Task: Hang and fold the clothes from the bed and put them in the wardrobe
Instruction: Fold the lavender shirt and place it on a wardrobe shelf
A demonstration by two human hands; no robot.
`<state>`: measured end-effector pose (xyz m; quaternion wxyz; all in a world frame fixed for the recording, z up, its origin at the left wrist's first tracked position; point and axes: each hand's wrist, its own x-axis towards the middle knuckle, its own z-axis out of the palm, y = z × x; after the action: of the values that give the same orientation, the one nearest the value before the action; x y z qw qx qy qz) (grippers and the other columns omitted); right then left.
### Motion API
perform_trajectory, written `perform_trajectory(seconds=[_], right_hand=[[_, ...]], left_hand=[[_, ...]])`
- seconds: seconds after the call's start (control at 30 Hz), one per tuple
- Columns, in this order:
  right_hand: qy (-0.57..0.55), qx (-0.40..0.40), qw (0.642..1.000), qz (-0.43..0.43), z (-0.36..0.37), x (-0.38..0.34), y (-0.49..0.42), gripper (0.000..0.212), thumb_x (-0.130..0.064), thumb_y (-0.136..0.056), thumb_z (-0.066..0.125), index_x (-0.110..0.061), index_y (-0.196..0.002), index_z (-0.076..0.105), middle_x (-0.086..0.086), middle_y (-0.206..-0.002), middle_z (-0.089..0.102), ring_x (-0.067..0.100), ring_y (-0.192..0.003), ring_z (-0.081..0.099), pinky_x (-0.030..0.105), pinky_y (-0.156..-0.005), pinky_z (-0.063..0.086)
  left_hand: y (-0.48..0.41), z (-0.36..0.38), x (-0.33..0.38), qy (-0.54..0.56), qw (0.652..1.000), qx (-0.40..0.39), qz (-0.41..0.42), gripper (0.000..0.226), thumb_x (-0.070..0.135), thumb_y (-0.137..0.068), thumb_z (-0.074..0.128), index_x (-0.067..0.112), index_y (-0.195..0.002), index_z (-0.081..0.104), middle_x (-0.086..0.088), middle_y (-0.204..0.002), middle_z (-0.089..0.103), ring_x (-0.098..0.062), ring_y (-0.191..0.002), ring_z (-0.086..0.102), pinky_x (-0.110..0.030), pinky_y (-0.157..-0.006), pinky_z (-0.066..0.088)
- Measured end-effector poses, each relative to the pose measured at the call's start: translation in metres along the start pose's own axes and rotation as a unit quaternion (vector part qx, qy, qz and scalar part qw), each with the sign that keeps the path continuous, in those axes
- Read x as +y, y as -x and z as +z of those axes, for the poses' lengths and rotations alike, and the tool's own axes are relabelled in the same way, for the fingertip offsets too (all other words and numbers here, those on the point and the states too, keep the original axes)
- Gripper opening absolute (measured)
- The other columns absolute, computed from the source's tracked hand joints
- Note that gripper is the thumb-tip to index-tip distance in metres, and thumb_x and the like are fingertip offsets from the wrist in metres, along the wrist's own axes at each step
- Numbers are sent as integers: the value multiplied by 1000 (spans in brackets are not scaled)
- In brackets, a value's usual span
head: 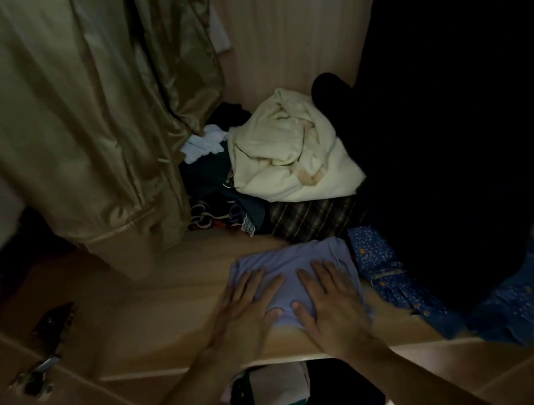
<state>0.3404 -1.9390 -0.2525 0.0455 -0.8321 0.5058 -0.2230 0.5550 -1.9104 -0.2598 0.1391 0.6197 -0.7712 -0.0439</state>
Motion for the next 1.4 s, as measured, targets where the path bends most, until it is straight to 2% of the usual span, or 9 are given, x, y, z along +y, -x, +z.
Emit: perform_trajectory(seconds=[0.3, 0.4, 0.53, 0.6, 0.67, 0.8, 1.03, 1.3, 1.4], right_hand=[[-21, -62, 998, -11, -9, 5, -11, 74, -68, -96, 17, -23, -149, 40, 11, -153, 40, 28, -143, 32, 40, -119, 13], [-48, -101, 994, 1, -18, 3, -5, 87, -78, -87, 11, -24, -153, 27, 7, -160, 26, 25, -148, 21, 41, -122, 11], [-39, -46, 998, 24, -40, -2, 25, 71, -64, -96, 28, -12, -141, 47, 20, -142, 50, 37, -129, 50, 51, -106, 43], [-19, -42, 998, 43, -56, -4, 39, 65, -55, -95, 38, -8, -139, 50, 21, -142, 49, 39, -128, 50, 50, -103, 45], [-7, -35, 997, 69, -73, -7, 53, 67, -51, -91, 43, -9, -144, 44, 21, -146, 44, 41, -132, 45, 51, -105, 43], [33, -8, 997, 68, -99, -16, 88, 61, -48, -90, 46, -7, -136, 50, 23, -144, 43, 39, -135, 41, 51, -107, 41], [35, 2, 997, 70, -134, -41, 152, 58, -52, -93, 47, -14, -136, 47, 18, -146, 40, 37, -137, 37, 48, -109, 39], [30, 27, 997, 73, -183, -61, 219, 67, -60, -91, 38, -11, -136, 52, 15, -148, 40, 30, -139, 34, 32, -113, 24], [3, 22, 997, 77, -200, -58, 259, 66, -59, -93, 33, -13, -140, 47, 10, -145, 42, 28, -136, 39, 41, -113, 33]], left_hand=[[-4, 2, 5, 1, 997, -42, -71, 56, 67, -97, -1, 54, -151, -2, -2, -158, 33, -17, -143, 19, -52, -113, 5], [0, -8, 5, -14, 995, -79, -67, 83, 85, -73, -19, 52, -149, -9, 8, -163, 3, -17, -151, 3, -52, -118, -8], [13, -41, 17, 2, 1000, -25, 5, 56, 54, -96, 30, 30, -145, 43, -4, -147, 51, -28, -134, 48, -39, -114, 24], [23, -45, 19, 75, 996, 23, 47, 47, 48, -105, 27, 24, -141, 44, -11, -131, 62, -29, -121, 55, -35, -105, 29], [35, -46, 23, 109, 992, 45, 37, 57, 55, -105, 22, 19, -142, 46, -13, -132, 62, -31, -122, 56, -33, -106, 31], [53, -57, 39, 167, 983, 78, -25, 56, 48, -96, 54, 22, -145, 47, -5, -147, 50, -27, -136, 45, -39, -113, 34], [92, -72, 75, 172, 984, 25, -29, 91, 75, -80, 14, 24, -151, 39, -8, -155, 37, -27, -141, 35, -43, -117, 28], [154, -95, 139, 77, 997, 24, -5, 78, 72, -82, 14, 36, -143, 47, -2, -155, 39, -25, -141, 34, -38, -115, 28], [194, -96, 181, 70, 997, 3, -35, 72, 71, -87, 23, 33, -143, 47, 3, -157, 34, -24, -142, 29, -45, -111, 30]])
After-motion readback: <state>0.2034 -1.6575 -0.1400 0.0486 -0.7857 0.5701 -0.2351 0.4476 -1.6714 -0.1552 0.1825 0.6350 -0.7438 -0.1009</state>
